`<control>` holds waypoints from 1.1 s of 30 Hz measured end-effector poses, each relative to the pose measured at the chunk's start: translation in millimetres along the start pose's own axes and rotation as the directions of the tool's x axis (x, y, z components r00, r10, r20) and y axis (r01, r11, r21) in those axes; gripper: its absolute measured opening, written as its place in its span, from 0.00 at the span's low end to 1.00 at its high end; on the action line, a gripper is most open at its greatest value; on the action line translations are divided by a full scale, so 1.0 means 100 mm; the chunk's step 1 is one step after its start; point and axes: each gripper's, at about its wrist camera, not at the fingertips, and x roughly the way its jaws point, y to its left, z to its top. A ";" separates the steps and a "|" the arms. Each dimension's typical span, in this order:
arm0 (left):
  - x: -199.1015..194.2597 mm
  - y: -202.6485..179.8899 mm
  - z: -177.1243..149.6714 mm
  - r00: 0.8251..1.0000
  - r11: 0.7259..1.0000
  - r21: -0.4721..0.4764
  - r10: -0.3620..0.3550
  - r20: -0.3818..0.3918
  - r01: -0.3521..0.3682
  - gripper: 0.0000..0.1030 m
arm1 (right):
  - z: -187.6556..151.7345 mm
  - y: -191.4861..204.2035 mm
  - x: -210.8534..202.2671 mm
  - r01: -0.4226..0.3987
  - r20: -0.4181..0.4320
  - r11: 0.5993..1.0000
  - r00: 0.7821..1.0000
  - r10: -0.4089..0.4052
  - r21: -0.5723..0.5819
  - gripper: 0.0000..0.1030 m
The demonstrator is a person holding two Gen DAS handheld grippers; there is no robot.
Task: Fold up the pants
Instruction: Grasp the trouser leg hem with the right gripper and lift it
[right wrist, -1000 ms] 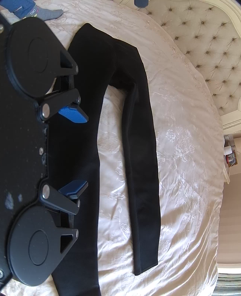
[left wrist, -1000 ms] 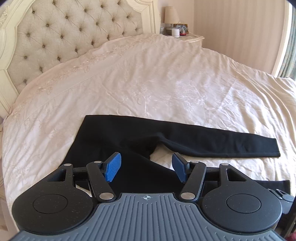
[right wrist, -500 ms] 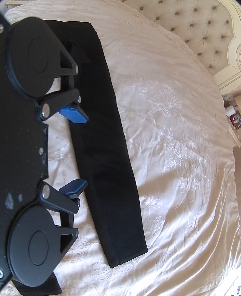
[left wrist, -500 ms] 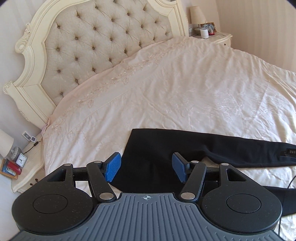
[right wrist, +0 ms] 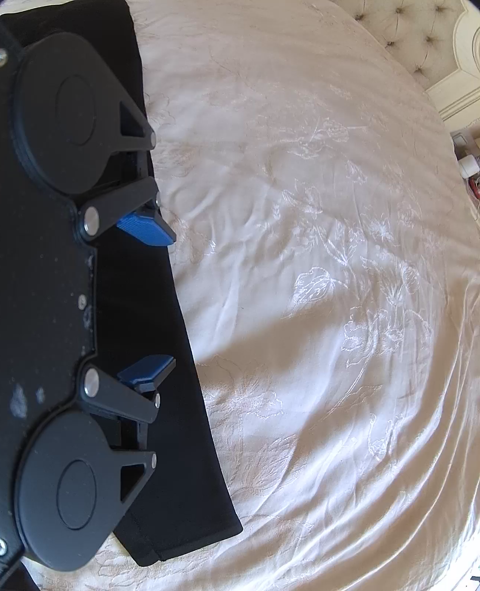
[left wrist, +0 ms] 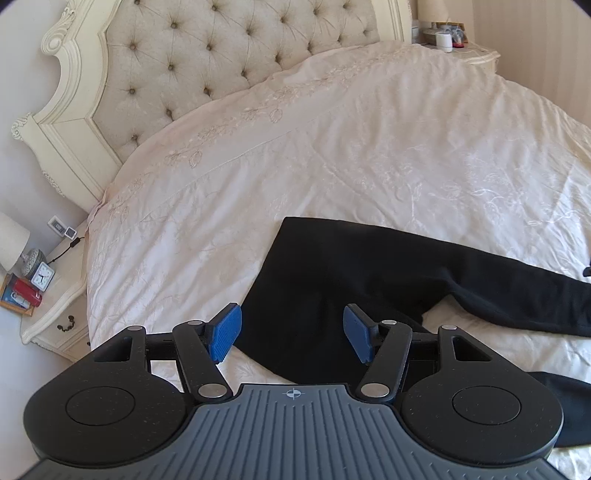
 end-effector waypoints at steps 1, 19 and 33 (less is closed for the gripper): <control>0.04 0.00 0.00 1.000 1.000 -0.004 0.007 -0.007 -0.007 0.58 | 0.03 -0.01 0.07 0.008 -0.004 1.000 1.000 -0.008 0.015 0.65; 1.06 -0.63 -0.06 0.979 0.977 0.076 -0.202 0.018 0.200 0.58 | -0.13 -0.16 0.27 0.079 -0.098 0.996 0.992 -0.082 -0.032 0.02; 1.29 -0.65 -0.30 0.949 0.936 0.165 -0.317 0.013 0.310 0.58 | -0.29 0.24 -0.33 0.031 0.105 0.851 0.994 0.029 -0.524 0.44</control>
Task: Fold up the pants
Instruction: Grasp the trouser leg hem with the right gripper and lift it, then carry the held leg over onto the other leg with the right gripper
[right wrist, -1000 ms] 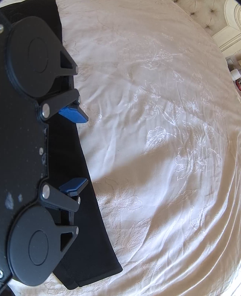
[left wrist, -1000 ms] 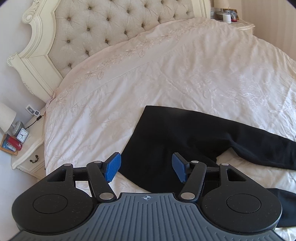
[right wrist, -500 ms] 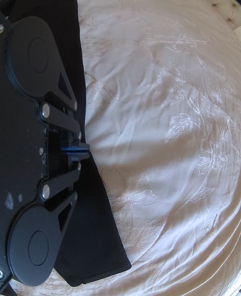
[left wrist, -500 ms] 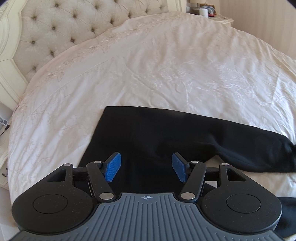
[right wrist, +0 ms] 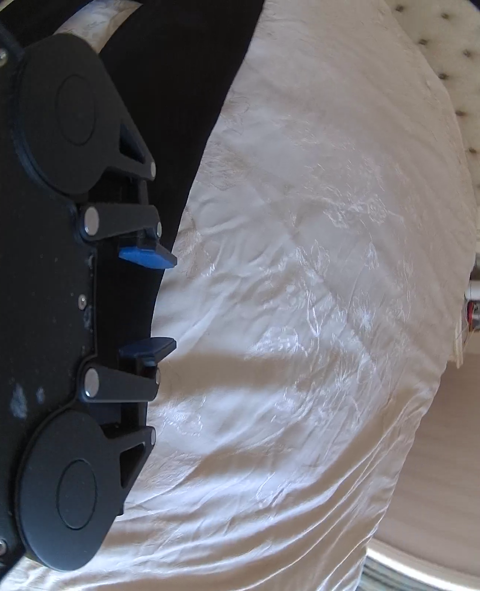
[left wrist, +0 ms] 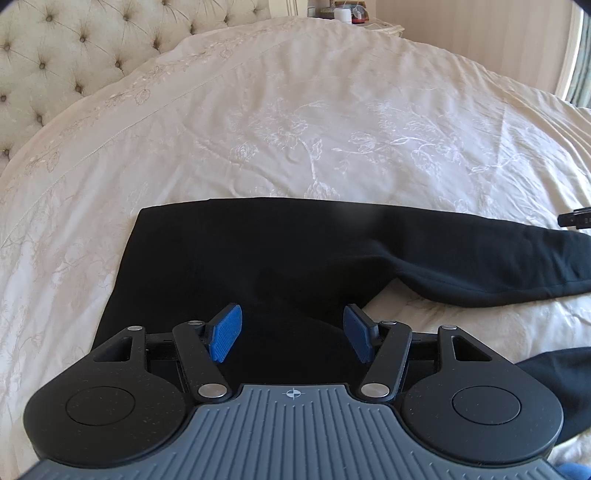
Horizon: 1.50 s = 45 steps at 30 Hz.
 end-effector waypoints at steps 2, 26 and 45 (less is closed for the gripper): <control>-0.02 0.12 -0.03 1.000 1.000 0.004 0.014 0.002 -0.014 0.58 | 0.03 0.17 0.11 -0.062 -0.004 0.987 0.998 0.062 -0.145 0.44; 0.17 0.51 0.20 0.987 0.970 -0.185 -0.145 0.069 0.156 0.58 | -0.82 0.77 -1.00 -0.152 0.098 0.820 0.965 0.245 -0.551 0.02; 1.16 0.35 0.45 0.966 0.871 -0.453 -0.247 -0.070 0.190 0.58 | -1.90 1.29 -1.15 -0.185 0.051 0.873 0.971 0.232 -0.452 0.02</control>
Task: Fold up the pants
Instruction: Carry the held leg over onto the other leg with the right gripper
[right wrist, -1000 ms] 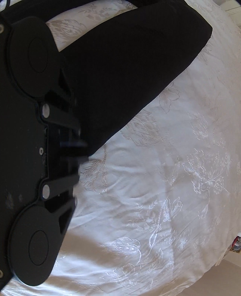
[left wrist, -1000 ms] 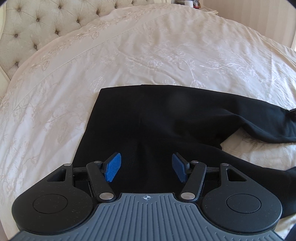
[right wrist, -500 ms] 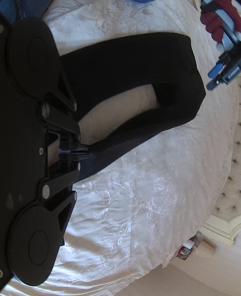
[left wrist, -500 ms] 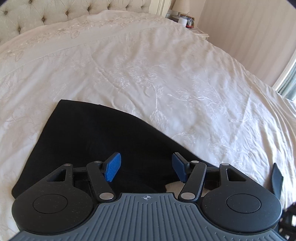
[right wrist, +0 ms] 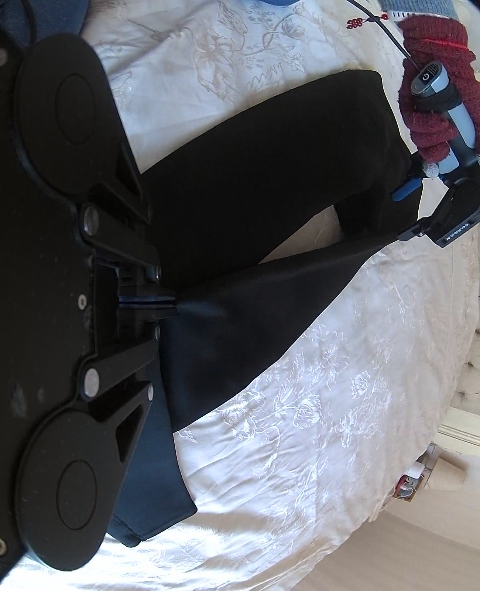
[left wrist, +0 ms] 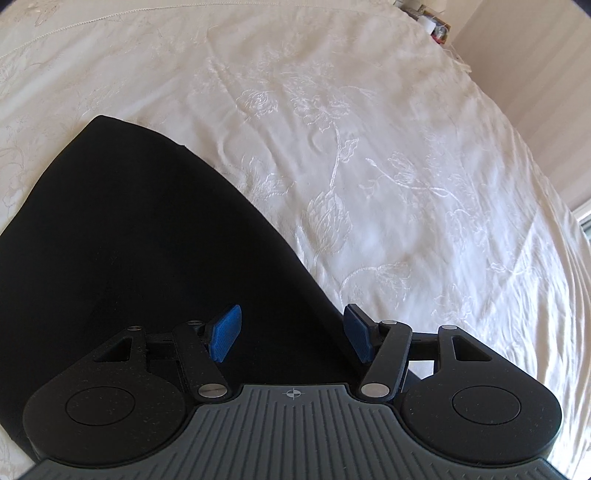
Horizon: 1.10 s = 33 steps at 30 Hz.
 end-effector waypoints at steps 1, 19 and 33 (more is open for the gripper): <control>0.03 -0.01 0.04 1.000 1.000 0.005 -0.003 -0.003 0.003 0.58 | 0.00 -0.01 0.04 -0.005 -0.011 1.000 1.000 0.005 -0.002 0.02; 0.84 -0.06 0.48 0.978 0.979 0.193 0.097 -0.185 -0.060 0.19 | 0.31 -0.07 0.52 -0.029 -0.241 0.999 0.970 0.033 0.018 0.02; -0.67 0.49 -0.36 0.990 0.992 0.103 -0.083 0.117 0.071 0.07 | 0.39 -0.84 -0.06 0.259 -0.015 0.749 0.949 -0.316 0.610 0.35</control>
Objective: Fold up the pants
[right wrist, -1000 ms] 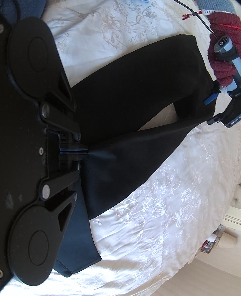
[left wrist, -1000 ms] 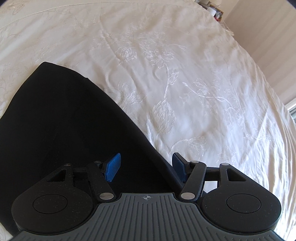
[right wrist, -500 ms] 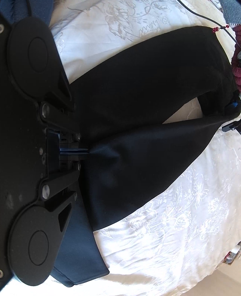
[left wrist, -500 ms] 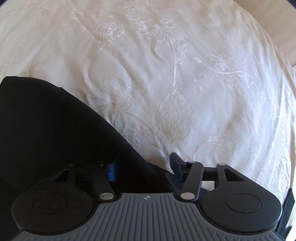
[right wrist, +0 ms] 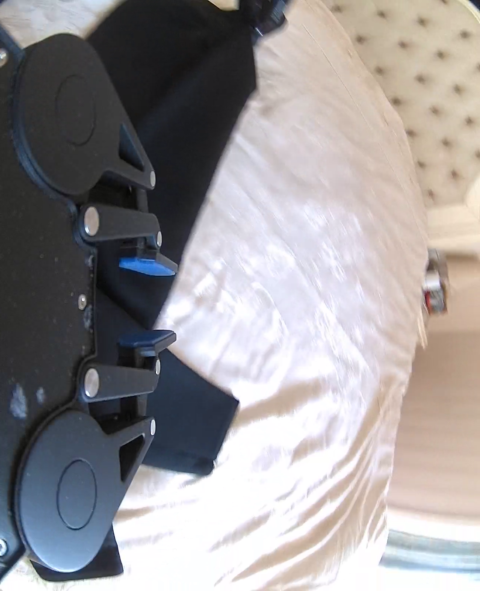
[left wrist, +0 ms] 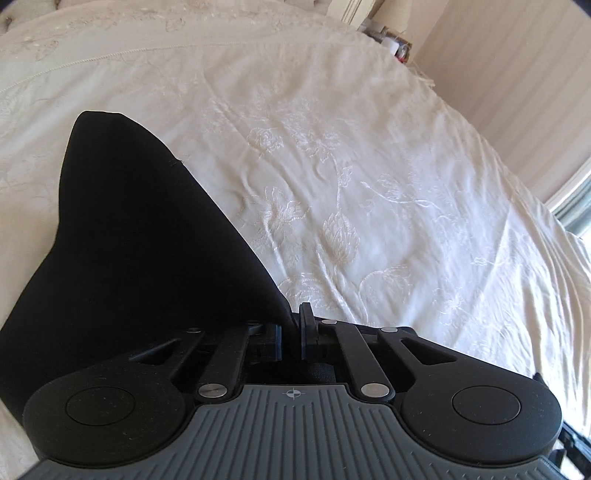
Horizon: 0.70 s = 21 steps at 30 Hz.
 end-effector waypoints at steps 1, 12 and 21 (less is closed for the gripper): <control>-0.11 0.01 -0.07 1.000 1.000 0.004 -0.002 0.019 0.002 0.07 | 0.10 -0.05 0.07 0.060 0.009 0.998 0.998 -0.060 0.034 0.35; -0.52 0.10 -0.71 0.995 0.998 0.011 0.066 0.070 -0.067 0.07 | 0.18 0.08 1.46 0.487 -0.248 0.872 0.840 -0.482 -0.044 0.37; -0.63 0.20 -0.94 0.991 0.994 0.065 0.085 0.105 -0.092 0.07 | 0.44 -0.45 0.45 0.244 -0.052 0.969 0.969 -0.241 0.045 0.02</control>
